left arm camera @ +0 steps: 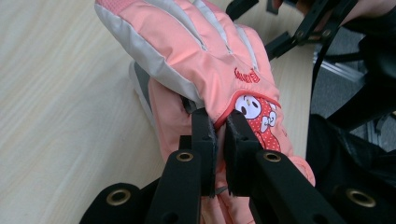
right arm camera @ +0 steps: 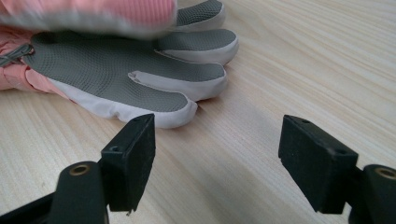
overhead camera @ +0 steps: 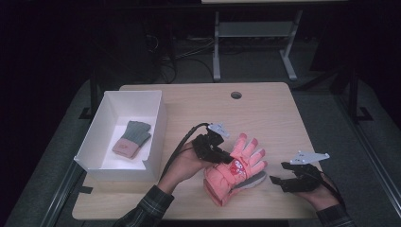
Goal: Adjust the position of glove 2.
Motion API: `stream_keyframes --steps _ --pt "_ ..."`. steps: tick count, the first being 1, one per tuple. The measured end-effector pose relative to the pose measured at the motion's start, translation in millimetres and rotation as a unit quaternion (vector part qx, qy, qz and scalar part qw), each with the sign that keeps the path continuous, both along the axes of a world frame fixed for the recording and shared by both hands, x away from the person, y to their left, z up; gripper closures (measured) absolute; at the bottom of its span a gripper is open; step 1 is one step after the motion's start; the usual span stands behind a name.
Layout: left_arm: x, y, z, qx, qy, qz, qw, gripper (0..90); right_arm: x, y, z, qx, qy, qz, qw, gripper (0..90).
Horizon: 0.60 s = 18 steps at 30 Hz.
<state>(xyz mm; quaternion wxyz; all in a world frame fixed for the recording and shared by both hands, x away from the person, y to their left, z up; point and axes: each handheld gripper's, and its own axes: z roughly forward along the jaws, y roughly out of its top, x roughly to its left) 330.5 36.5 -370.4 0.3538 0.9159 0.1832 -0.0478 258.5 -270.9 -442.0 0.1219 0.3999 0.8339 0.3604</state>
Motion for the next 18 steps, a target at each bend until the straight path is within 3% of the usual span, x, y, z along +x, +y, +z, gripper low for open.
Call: stream_keyframes --steps 11,18 --pt "1.9 -9.1 -18.9 0.012 0.007 -0.009 0.9999 82.5 -1.1 -2.3 1.4 0.006 -0.004 -0.003 1.0000 26.7" --pt "-0.2 -12.4 -25.8 0.014 -0.004 -0.005 0.9999 75.6 -2.4 -3.4 4.3 0.011 -0.009 -0.005 0.9999 26.7"
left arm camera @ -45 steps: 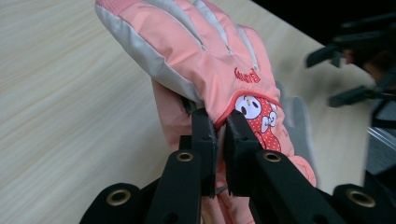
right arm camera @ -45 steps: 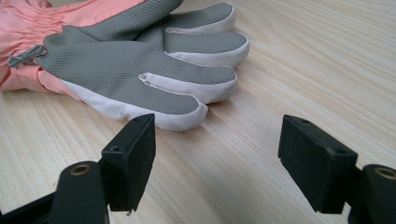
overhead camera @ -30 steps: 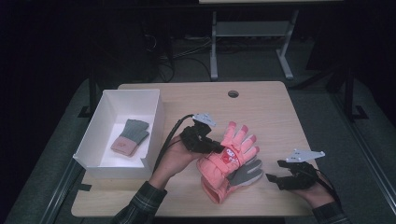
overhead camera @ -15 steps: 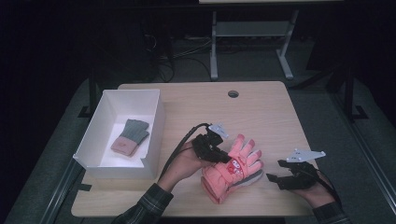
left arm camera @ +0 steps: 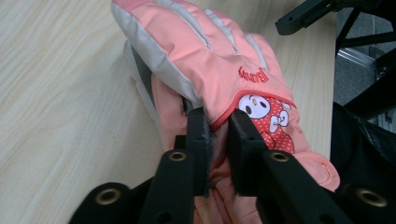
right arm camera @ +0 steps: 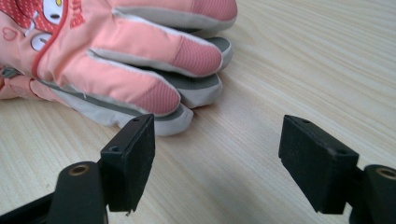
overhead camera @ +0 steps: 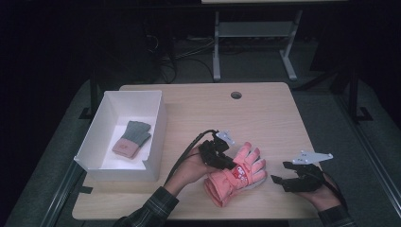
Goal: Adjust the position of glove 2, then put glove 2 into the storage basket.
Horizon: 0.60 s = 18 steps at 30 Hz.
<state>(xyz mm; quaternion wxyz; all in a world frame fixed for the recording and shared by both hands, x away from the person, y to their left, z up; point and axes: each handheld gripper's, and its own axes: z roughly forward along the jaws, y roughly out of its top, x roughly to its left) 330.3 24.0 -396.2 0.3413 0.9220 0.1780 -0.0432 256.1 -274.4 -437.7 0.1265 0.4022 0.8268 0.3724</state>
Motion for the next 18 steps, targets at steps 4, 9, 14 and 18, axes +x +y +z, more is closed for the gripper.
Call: stream_keyframes --steps 4,9,14,18 --pt "-0.9 3.8 5.1 -0.016 -0.009 0.010 0.9998 52.3 -2.0 1.2 5.4 0.017 -0.003 0.011 0.9998 31.5" --pt "-1.7 8.0 10.6 -0.035 -0.008 0.014 0.9992 42.8 -6.3 4.6 12.7 0.040 -0.011 0.024 0.9988 46.2" --pt "-0.8 16.3 18.9 -0.053 -0.011 0.020 0.9983 46.2 -11.7 14.7 24.3 0.077 -0.026 0.050 0.9954 70.3" --pt "3.4 24.3 21.5 -0.058 -0.016 0.031 0.9977 46.0 -12.4 33.6 27.5 0.087 -0.034 0.078 0.9926 89.3"
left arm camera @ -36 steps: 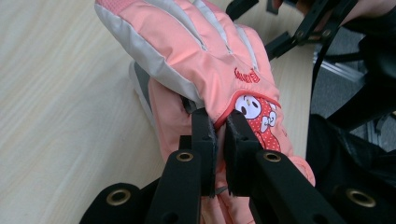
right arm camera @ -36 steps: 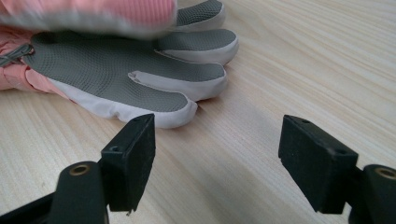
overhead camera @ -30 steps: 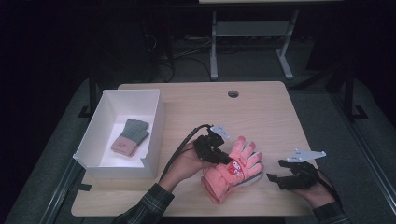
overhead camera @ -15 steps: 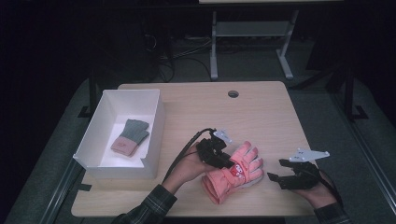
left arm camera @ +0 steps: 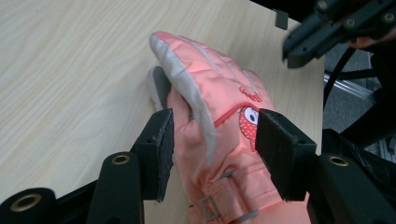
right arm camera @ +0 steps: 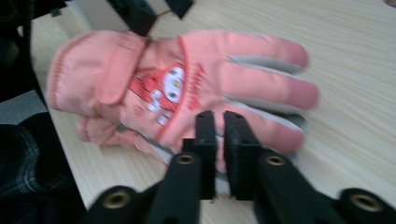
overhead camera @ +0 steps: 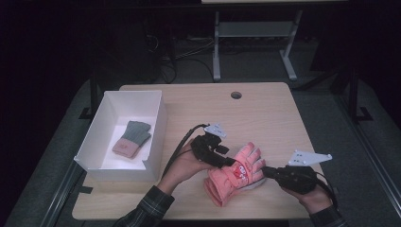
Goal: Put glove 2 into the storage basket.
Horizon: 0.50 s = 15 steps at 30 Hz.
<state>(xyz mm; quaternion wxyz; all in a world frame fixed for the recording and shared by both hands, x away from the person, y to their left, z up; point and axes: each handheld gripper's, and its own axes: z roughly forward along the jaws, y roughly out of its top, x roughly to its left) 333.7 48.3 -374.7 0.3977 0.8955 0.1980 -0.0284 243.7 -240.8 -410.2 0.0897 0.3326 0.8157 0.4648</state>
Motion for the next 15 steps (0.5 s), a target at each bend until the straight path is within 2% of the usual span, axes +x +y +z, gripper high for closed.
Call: stream_keyframes --steps 1,4,7,15 --pt "0.0 0.0 0.0 0.000 0.000 0.000 1.0000 45.2 0.0 0.0 0.0 0.000 0.000 0.000 1.0000 89.3" --pt "2.2 3.2 -0.1 -0.002 -0.001 0.005 1.0000 42.4 3.6 19.3 -0.3 -0.003 0.002 0.021 0.9998 89.8" --pt "2.7 3.3 -1.9 -0.003 0.004 0.004 1.0000 37.1 7.1 31.2 -3.9 -0.016 0.003 0.033 0.9993 89.9" --pt "3.5 -2.4 -11.7 0.010 0.009 0.001 0.9999 30.7 11.8 40.6 -14.7 -0.037 0.014 0.037 0.9985 90.0"
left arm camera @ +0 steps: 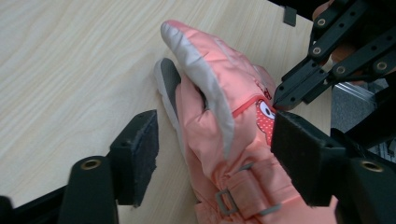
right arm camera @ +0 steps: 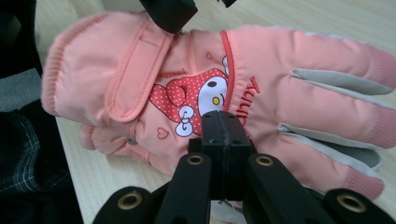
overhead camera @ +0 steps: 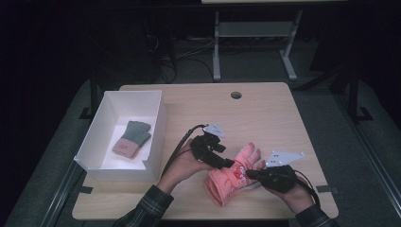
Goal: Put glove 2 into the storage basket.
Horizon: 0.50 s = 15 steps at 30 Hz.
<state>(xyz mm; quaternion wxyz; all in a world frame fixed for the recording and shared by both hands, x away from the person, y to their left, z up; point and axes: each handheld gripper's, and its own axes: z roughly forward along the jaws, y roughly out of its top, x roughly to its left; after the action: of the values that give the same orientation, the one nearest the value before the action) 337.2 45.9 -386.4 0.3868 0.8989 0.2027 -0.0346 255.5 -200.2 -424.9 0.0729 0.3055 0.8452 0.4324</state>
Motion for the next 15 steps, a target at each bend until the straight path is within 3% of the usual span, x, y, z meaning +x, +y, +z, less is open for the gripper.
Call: stream_keyframes --steps 8,15 --pt "-1.5 -9.2 -8.4 0.011 0.001 -0.002 0.9999 25.8 2.4 9.7 -12.2 -0.031 0.009 0.001 0.9995 90.0" --pt "-2.2 -22.3 -27.1 0.041 0.004 0.000 0.9991 19.8 1.4 16.0 -18.6 -0.053 0.014 -0.003 0.9985 90.0"
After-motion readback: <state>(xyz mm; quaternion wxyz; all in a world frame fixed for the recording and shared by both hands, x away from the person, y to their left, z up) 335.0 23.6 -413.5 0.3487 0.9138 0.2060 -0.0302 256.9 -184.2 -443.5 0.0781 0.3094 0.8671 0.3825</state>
